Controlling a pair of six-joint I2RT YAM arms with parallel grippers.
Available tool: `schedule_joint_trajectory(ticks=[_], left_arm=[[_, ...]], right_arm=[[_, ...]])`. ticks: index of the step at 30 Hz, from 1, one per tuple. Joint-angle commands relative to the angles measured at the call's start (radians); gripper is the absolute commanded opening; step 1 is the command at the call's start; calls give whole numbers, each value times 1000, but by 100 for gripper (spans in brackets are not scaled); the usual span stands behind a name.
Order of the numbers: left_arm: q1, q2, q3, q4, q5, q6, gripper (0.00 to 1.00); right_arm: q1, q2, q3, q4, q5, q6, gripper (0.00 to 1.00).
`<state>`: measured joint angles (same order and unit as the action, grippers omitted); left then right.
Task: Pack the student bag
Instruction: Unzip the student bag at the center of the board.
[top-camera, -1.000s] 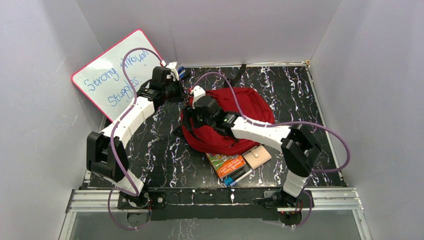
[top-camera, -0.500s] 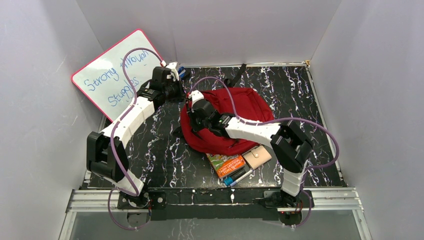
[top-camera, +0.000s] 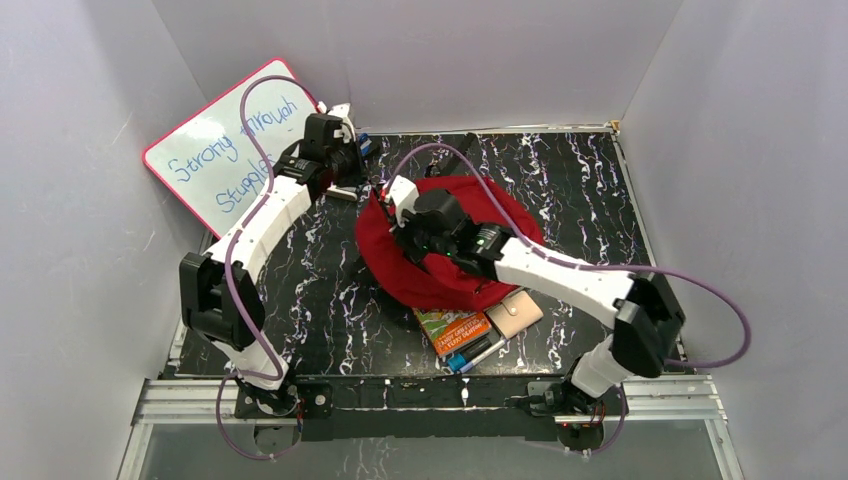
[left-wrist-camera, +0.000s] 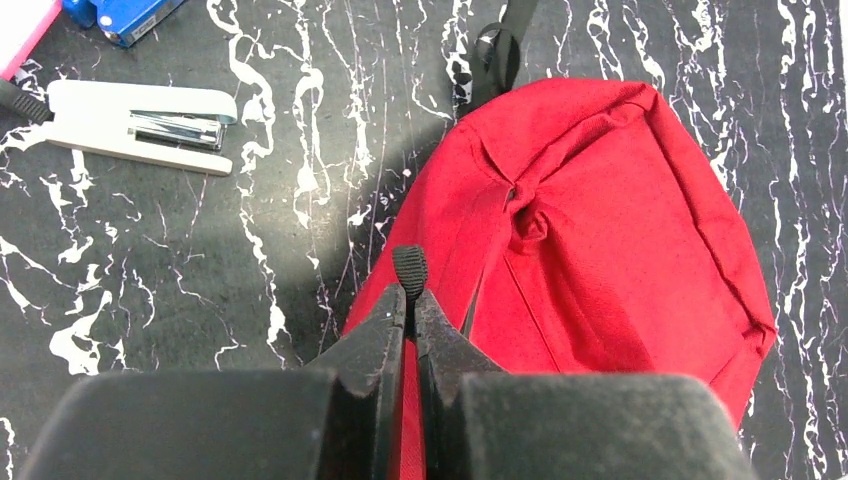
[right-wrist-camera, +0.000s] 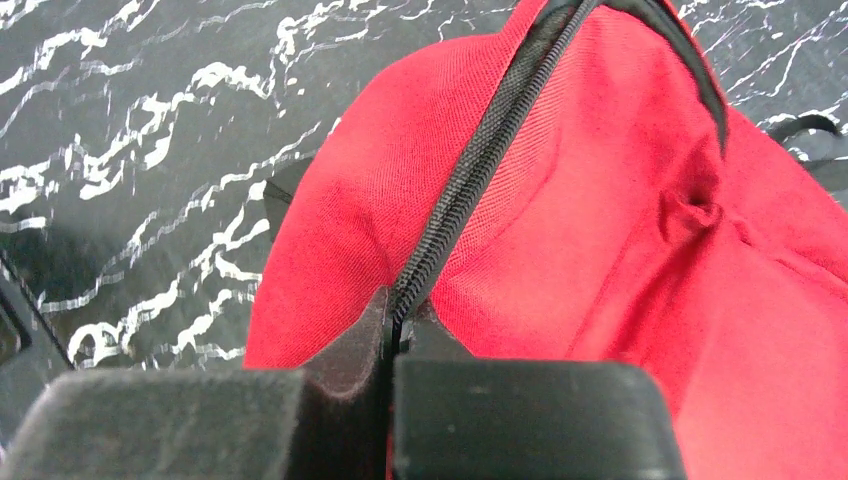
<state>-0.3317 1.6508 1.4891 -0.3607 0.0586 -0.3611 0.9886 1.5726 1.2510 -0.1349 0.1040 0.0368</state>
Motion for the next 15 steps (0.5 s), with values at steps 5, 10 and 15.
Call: schedule_joint_trajectory(ticks=[5, 10, 15], left_arm=[[44, 14, 33, 0, -60, 1, 0], [59, 10, 3, 3, -67, 2, 0], [74, 1, -23, 8, -73, 2, 0]], right_arm=[[7, -242, -62, -236, -135, -218, 0], [5, -323, -62, -370, -35, -225, 0], [5, -321, -30, -552, 72, -209, 0]])
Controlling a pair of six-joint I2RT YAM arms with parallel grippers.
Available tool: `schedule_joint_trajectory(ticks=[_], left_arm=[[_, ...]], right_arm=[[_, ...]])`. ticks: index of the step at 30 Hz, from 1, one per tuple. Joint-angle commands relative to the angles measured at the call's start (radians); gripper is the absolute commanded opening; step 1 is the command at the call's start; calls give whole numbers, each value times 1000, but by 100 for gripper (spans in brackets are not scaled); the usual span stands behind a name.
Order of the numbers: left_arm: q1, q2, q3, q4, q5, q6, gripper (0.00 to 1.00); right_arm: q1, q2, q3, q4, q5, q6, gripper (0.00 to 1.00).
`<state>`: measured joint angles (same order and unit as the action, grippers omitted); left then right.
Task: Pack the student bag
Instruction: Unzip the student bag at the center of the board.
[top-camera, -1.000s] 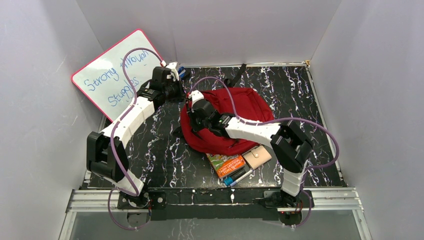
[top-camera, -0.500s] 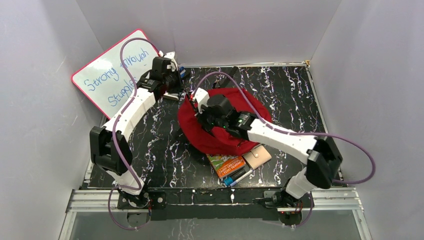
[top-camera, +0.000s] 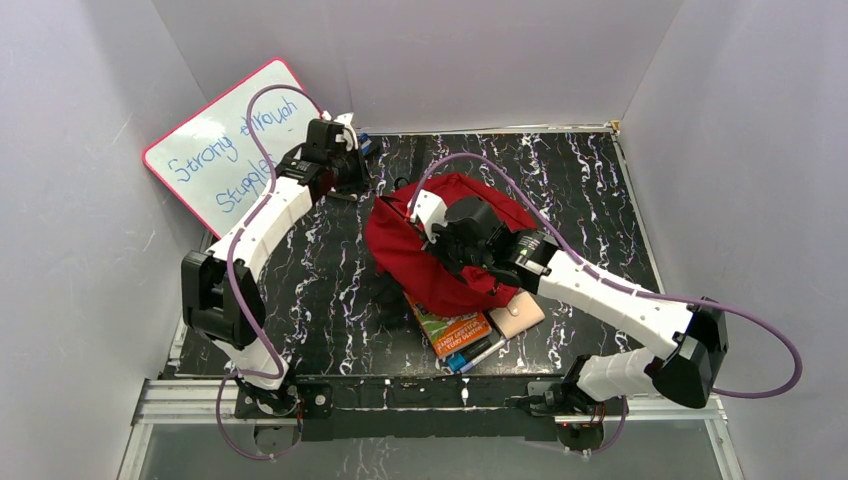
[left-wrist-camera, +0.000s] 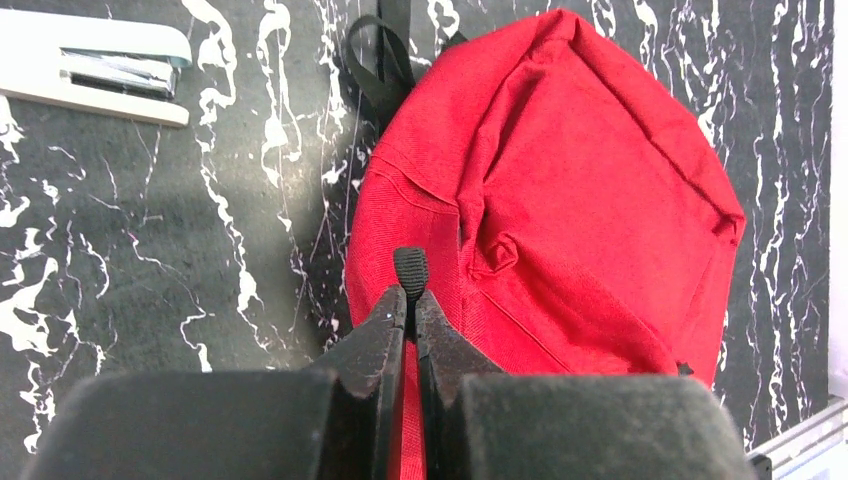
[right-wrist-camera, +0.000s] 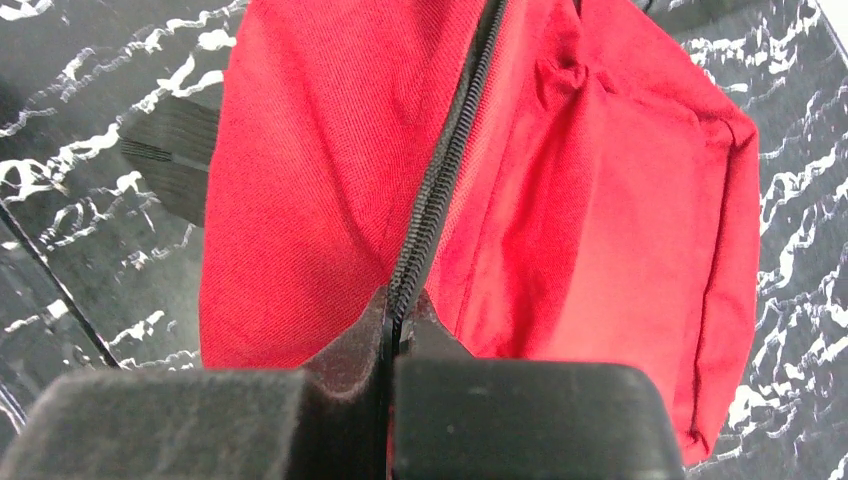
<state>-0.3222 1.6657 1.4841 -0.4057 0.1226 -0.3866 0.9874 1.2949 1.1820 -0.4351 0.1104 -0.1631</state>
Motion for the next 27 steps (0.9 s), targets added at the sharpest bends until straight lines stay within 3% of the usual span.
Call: schedule_joint_trajectory(ticks=[1, 3, 5, 8, 15, 22, 27], left_arm=[[67, -17, -21, 55, -133, 28, 0], [66, -24, -30, 61, -107, 28, 0], [67, -35, -51, 83, -38, 24, 0], [66, -55, -86, 106, 51, 8, 0], [63, -119, -158, 128, 84, -27, 0], [64, -149, -167, 125, 79, -41, 0], [64, -166, -163, 110, 35, -54, 0]], right_arm=[[6, -37, 47, -284, 74, -5, 0], [7, -27, 63, -321, 75, 3, 3], [5, -35, 64, -286, 61, 16, 33], [6, -44, 76, -161, 27, 56, 50], [6, 63, 118, 138, -13, 295, 63], [7, 272, 233, 266, -7, 459, 77], [7, 410, 315, 301, -7, 495, 80]])
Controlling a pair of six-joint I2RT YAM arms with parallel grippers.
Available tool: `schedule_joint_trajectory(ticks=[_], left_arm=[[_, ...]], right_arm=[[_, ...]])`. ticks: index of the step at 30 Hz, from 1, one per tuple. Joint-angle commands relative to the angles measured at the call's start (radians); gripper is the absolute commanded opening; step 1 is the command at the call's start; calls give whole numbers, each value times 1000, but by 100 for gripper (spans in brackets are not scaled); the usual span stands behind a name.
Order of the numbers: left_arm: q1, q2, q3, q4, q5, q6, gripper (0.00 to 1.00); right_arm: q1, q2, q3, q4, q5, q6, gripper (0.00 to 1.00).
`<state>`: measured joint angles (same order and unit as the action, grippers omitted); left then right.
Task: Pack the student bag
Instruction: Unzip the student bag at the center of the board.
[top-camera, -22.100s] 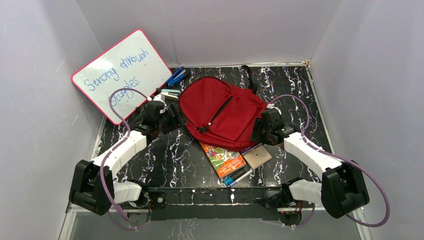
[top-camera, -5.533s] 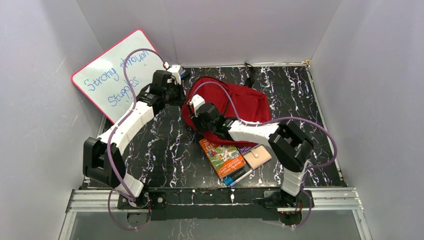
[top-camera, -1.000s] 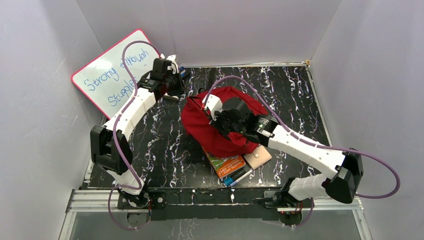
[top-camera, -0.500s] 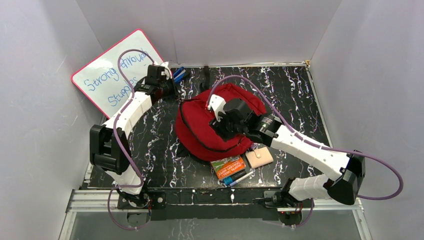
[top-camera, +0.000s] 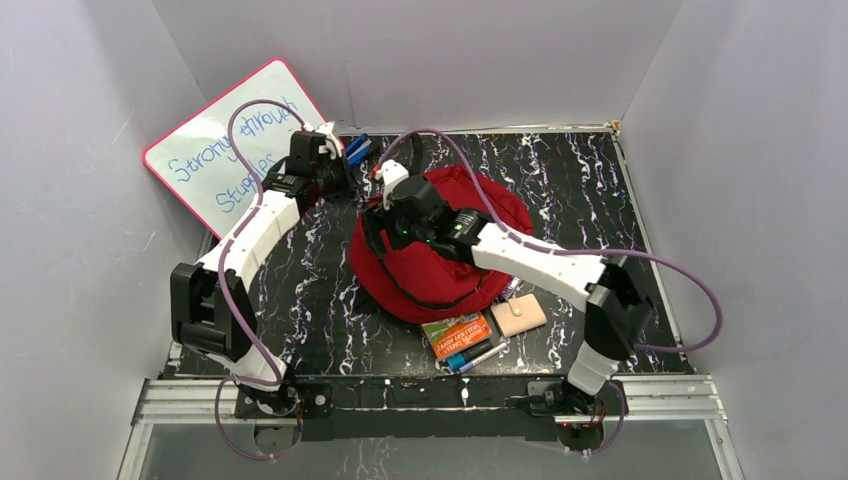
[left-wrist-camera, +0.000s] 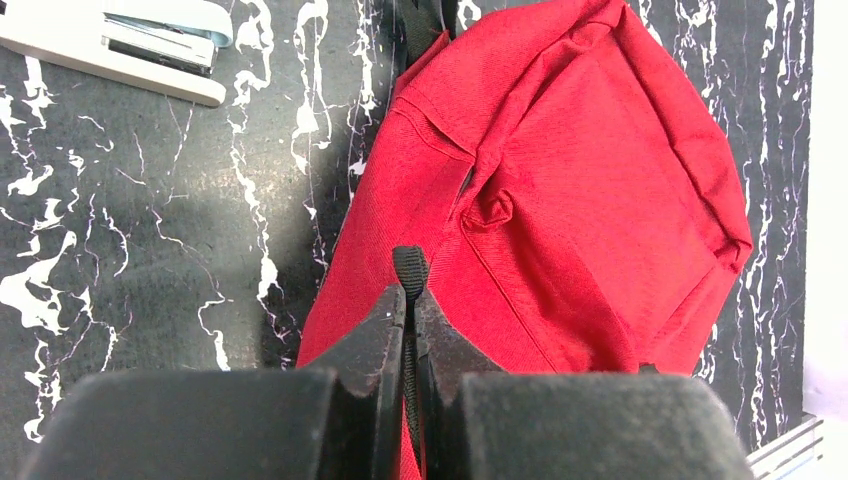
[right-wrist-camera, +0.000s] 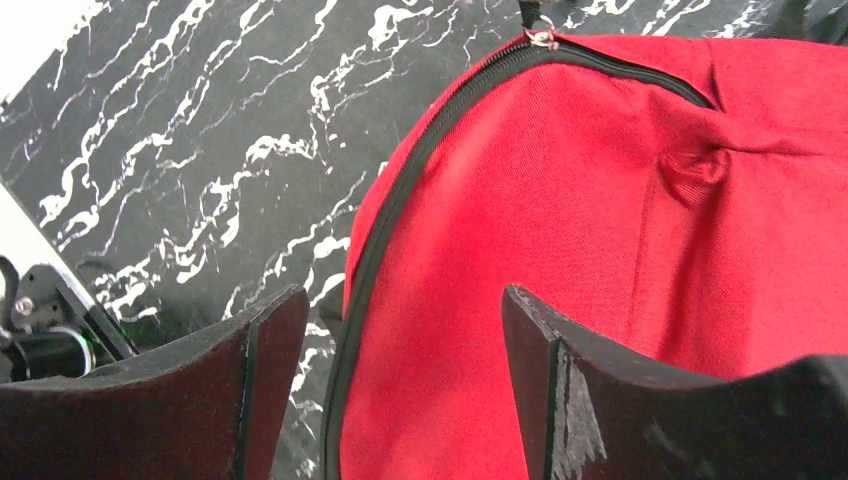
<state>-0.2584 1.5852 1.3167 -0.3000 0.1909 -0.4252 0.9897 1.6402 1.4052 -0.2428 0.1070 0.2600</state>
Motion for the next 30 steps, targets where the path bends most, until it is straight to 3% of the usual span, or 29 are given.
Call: schedule_joint_trajectory(ticks=[1, 8, 11, 14, 19, 22, 25, 30], left_arm=[[0, -88, 7, 2, -43, -18, 0], [1, -97, 20, -2, -30, -28, 0], [0, -105, 20, -3, -19, -36, 0], [0, -112, 20, -5, -26, -37, 0], [10, -106, 67, -28, -74, -42, 0], [19, -83, 138, -43, -80, -61, 0], [40, -70, 203, -63, -96, -78, 0], [75, -86, 222, -92, -97, -106, 0]], right_arm=[[6, 86, 100, 117, -10, 87, 80], [33, 197, 133, 168, 85, 114, 84], [38, 249, 165, 166, 124, 92, 81], [48, 269, 169, 168, 158, 62, 65], [47, 240, 195, 173, 190, -46, 21], [43, 218, 243, 162, 186, -155, 0], [20, 187, 268, 157, 118, -240, 0], [-39, 166, 305, 92, -222, -380, 0]])
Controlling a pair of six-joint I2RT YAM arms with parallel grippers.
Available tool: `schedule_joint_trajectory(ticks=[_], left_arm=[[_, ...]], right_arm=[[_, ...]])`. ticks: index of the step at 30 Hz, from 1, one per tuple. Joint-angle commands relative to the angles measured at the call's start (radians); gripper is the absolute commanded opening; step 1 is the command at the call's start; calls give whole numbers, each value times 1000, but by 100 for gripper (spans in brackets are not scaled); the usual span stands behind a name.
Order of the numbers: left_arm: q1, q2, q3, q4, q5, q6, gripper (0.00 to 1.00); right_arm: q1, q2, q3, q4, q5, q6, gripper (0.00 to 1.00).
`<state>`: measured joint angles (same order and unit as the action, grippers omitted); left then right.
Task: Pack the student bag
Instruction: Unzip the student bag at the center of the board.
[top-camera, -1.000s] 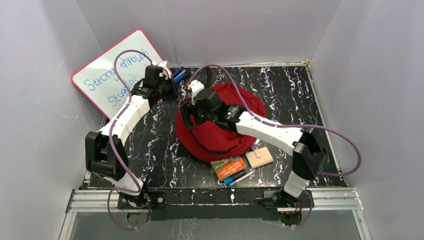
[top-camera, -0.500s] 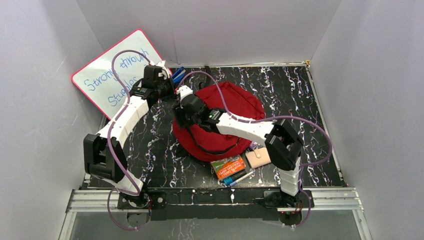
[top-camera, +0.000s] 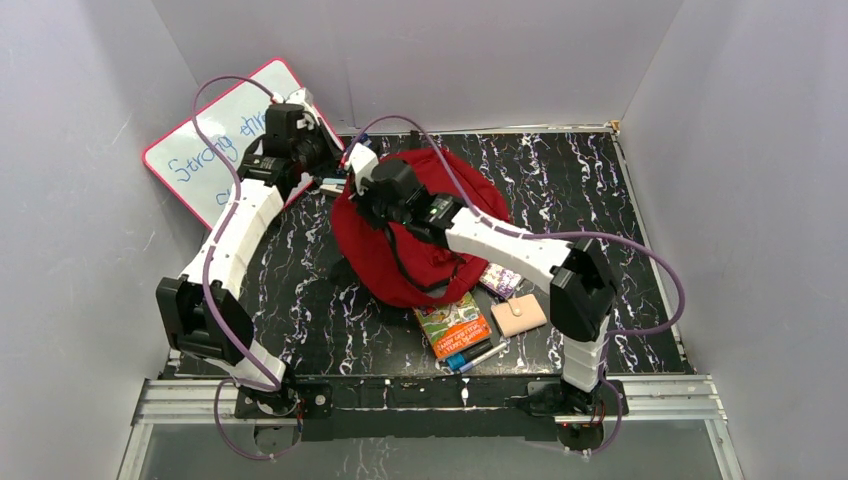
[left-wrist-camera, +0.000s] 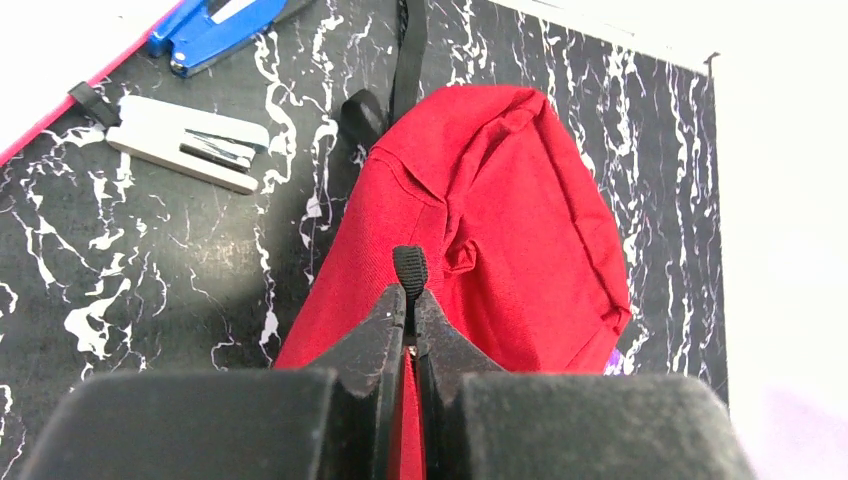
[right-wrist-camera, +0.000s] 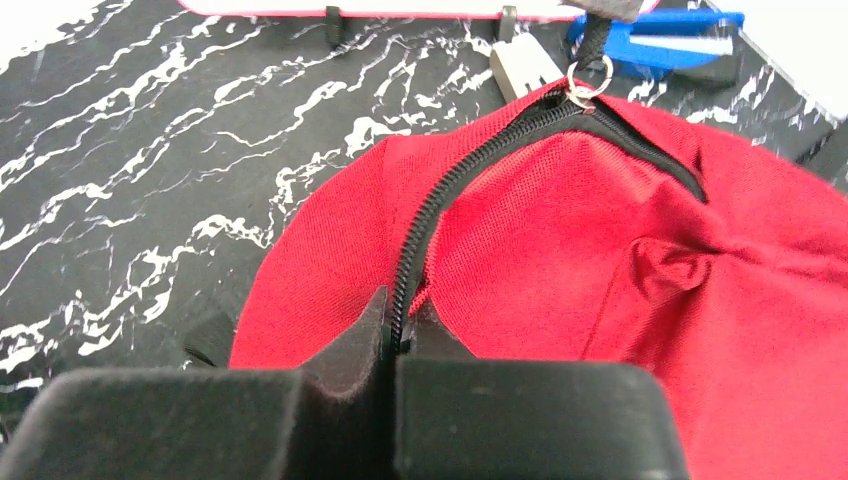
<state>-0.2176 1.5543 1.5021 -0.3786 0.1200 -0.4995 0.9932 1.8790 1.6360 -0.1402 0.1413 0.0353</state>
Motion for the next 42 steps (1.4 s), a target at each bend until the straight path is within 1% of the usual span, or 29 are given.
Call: schedule_joint_trajectory(ticks=[1, 5, 8, 10, 14, 19, 26, 33, 42], left_arm=[[36, -65, 28, -17, -24, -35, 0], [37, -123, -55, -23, -15, -43, 0], [38, -166, -125, -26, -14, -40, 0], [37, -183, -164, -30, -12, -35, 0], [38, -187, -248, -2, 10, -37, 0], [38, -137, -311, 70, 41, -44, 0], [37, -37, -351, 192, 80, -60, 0], [37, 63, -334, 227, 41, -58, 0], [37, 98, -322, 197, -49, -42, 0]], right_arm=[[-49, -67, 86, -35, -309, -177, 0], [-57, -43, 135, -175, -459, -255, 0], [-57, -60, 135, -264, -518, -302, 0], [-57, -91, 108, -317, -554, -329, 0], [-56, -163, 2, -370, -610, -342, 0], [-57, -247, -163, -355, -674, -325, 0], [-57, -337, -307, -308, -746, -302, 0], [-57, -396, -362, -311, -755, -311, 0], [-57, -420, -403, -306, -764, -313, 0]])
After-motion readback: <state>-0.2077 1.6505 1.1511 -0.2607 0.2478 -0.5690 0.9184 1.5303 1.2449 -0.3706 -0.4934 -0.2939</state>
